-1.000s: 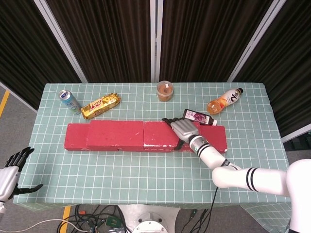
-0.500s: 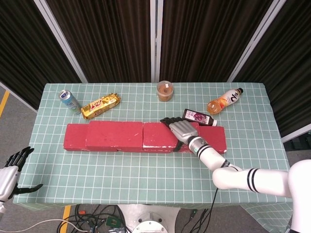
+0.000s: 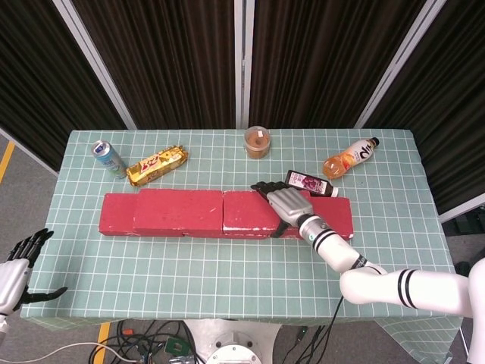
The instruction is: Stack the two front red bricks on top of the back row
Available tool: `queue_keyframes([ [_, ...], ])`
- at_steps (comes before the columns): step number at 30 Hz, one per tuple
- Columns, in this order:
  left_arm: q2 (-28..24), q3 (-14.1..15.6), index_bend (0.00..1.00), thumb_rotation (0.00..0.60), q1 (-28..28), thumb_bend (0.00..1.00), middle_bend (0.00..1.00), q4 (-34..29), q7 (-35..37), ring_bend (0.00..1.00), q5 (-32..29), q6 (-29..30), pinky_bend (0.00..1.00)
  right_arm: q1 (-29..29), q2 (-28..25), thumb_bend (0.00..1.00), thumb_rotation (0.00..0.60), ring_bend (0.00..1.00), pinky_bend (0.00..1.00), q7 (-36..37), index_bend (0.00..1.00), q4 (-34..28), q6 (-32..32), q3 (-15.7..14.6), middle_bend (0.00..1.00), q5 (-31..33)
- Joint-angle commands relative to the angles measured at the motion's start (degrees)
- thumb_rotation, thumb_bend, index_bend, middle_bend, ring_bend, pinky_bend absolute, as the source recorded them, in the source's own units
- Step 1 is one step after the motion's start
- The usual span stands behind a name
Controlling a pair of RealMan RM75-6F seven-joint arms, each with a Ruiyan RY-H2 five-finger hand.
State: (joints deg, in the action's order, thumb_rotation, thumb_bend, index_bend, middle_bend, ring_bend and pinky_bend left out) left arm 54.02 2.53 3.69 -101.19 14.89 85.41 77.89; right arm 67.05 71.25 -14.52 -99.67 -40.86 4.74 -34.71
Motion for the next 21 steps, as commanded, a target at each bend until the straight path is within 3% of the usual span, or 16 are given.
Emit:
queue_keyframes([
  [1,-0.01,0.01,0.03,0.600,-0.04,0.00,0.00,-0.06,-0.04,0.00,-0.03,0.04,0.00,-1.36,-1.72,0.00,0.600,0.00,0.00,1.30,0.00,-2.03,-0.75,0.79,0.00,-1.98],
  [11,-0.15,0.05,0.03,0.600,0.08,0.00,0.00,-0.18,-0.29,0.00,0.09,-0.10,0.00,-8.60,-9.70,0.00,0.600,0.00,0.00,5.45,0.00,-5.95,-6.59,1.93,0.00,-8.66],
  [16,-0.02,-0.09,0.03,0.600,0.33,0.00,0.00,-0.60,-0.98,0.00,-0.18,-0.46,0.00,-12.26,-13.24,0.00,0.600,0.00,0.00,6.91,0.00,-3.55,-6.74,0.67,0.00,-9.18],
  [21,0.05,-0.09,0.03,0.600,0.60,0.00,0.00,-1.27,-1.92,0.00,-0.23,-0.84,0.00,-15.03,-13.00,0.00,0.600,0.00,0.00,8.31,0.00,0.56,-5.21,-0.71,0.00,-9.08],
])
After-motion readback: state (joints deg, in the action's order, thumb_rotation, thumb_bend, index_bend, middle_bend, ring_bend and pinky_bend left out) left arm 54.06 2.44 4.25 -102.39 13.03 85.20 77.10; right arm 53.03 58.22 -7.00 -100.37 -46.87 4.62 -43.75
